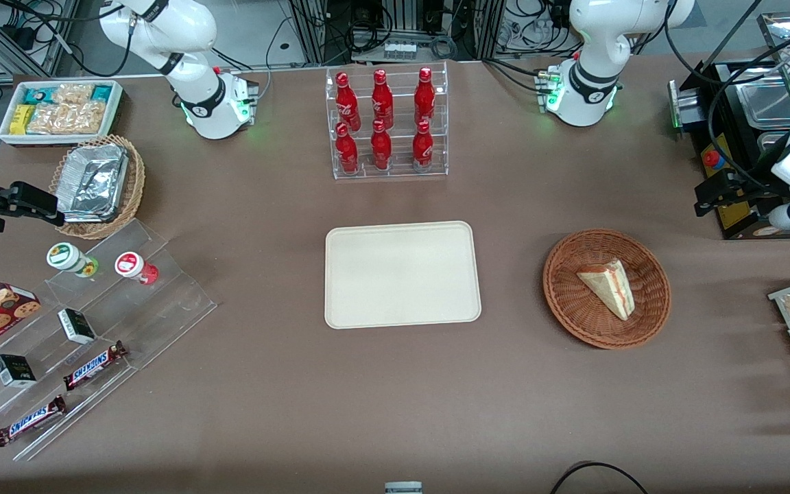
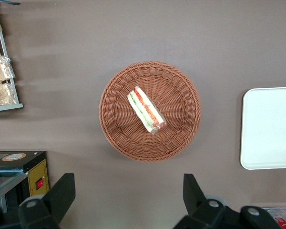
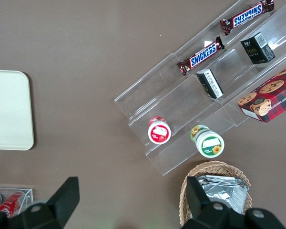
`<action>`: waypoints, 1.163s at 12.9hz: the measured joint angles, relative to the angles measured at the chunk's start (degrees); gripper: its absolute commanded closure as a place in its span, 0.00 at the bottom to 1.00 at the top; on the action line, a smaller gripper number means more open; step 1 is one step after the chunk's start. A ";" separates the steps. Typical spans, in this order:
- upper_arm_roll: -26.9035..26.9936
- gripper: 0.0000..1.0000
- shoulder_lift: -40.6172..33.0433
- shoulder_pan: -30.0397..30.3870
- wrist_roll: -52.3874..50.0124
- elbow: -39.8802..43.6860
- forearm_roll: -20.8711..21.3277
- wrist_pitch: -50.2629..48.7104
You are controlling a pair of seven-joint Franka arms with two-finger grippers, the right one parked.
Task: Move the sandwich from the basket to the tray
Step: 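Move the left gripper toward the sandwich in the wicker basket, then lower the left gripper and close it on the wrapped sandwich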
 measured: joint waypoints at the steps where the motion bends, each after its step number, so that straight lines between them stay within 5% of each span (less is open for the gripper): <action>1: 0.00 0.00 0.00 0.00 0.00 0.01 0.00 0.00; 8: 0.01 0.00 3.84 0.00 -1.48 -1.07 0.00 3.80; 15: -0.35 0.00 14.51 -1.20 -21.27 -8.35 0.00 23.67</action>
